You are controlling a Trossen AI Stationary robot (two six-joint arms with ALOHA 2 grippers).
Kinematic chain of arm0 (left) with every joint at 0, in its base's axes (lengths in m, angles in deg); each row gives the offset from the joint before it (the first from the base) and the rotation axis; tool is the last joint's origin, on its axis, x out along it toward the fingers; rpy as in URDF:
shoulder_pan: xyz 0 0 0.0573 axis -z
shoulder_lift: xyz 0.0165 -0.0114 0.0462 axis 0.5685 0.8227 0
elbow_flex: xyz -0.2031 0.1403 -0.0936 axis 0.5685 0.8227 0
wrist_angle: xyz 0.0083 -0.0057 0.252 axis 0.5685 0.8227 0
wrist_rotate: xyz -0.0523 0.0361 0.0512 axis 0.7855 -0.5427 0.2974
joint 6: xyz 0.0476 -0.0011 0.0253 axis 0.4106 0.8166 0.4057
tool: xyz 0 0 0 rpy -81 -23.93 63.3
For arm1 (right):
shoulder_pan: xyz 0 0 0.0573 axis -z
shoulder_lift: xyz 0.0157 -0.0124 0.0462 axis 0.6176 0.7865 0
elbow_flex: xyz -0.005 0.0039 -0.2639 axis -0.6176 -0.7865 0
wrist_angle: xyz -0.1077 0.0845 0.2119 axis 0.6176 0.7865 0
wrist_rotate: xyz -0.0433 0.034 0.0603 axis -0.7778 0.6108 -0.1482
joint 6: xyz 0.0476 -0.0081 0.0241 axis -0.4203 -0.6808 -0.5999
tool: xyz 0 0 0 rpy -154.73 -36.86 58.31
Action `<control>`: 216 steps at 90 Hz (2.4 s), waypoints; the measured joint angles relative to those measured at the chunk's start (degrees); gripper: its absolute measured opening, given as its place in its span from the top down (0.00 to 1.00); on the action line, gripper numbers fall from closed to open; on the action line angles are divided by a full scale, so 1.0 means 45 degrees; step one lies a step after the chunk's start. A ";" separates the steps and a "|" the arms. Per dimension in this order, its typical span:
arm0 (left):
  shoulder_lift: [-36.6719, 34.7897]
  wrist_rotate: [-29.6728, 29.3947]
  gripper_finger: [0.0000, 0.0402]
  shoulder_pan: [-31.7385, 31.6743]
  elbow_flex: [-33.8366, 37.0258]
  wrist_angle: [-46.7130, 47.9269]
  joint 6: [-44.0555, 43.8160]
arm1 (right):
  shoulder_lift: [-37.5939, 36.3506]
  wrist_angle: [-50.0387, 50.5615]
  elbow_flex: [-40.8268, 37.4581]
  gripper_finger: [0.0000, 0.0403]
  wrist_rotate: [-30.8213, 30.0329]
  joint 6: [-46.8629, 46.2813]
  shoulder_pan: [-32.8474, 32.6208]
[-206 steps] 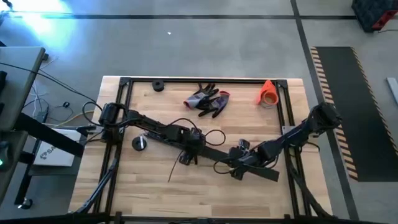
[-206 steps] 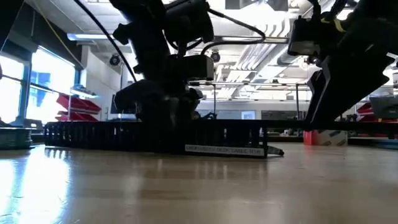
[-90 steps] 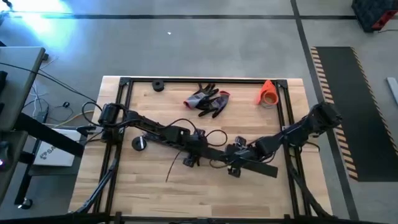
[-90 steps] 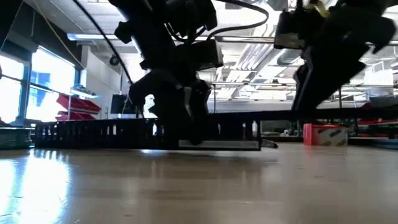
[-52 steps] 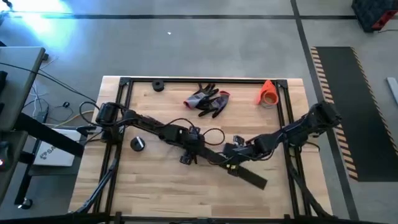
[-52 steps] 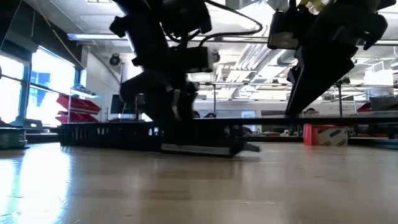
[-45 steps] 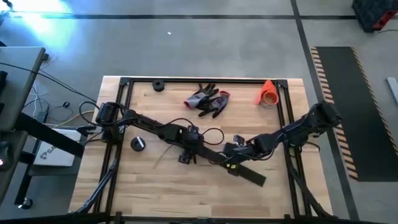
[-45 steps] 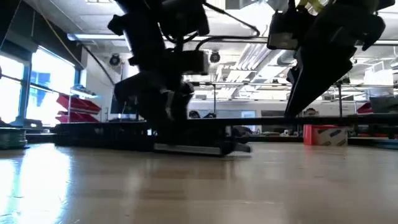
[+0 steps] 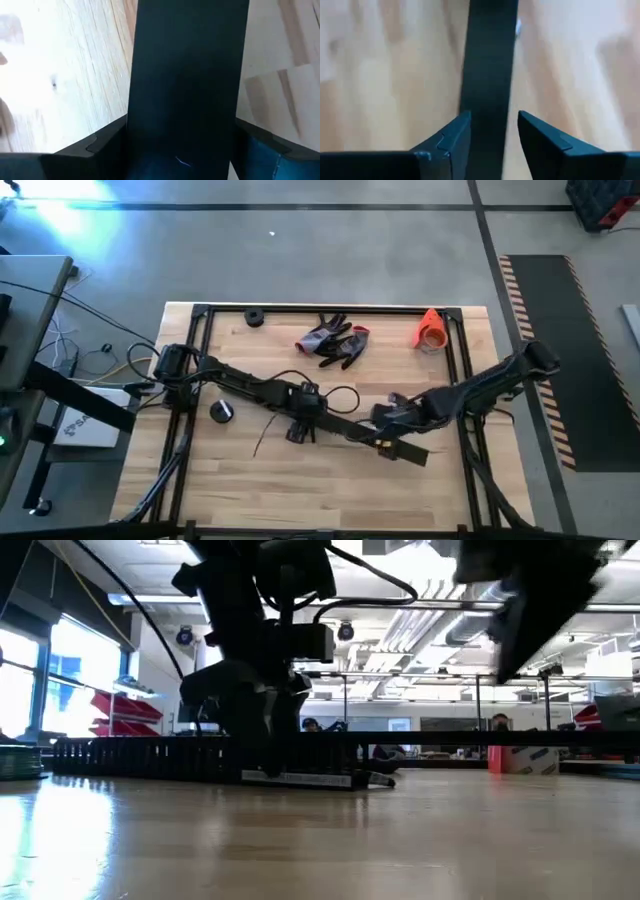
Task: Ziptie cables
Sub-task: Close the black cable duct
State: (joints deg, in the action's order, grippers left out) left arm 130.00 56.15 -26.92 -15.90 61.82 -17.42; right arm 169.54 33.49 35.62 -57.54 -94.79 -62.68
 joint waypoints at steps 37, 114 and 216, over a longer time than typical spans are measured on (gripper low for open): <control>0.0015 -0.0029 0.34 0.0039 0.0000 -0.0047 0.0000 | -0.0621 0.1200 -0.2153 0.81 0.2473 -0.9743 -0.5051; 0.0758 0.0055 0.34 0.0600 -0.0571 -0.1177 0.0100 | -0.0616 -0.0646 -0.3220 1.00 -0.1086 -0.8609 -0.3060; 0.0661 -0.1875 0.46 -0.0248 -0.0673 0.6944 0.0801 | -0.0636 0.0609 -0.3206 1.00 -0.1444 -1.0075 -0.4207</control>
State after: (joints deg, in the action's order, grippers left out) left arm 132.97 47.71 -28.03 -18.93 93.07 -13.81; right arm 166.68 36.23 21.19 -64.04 -140.13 -81.61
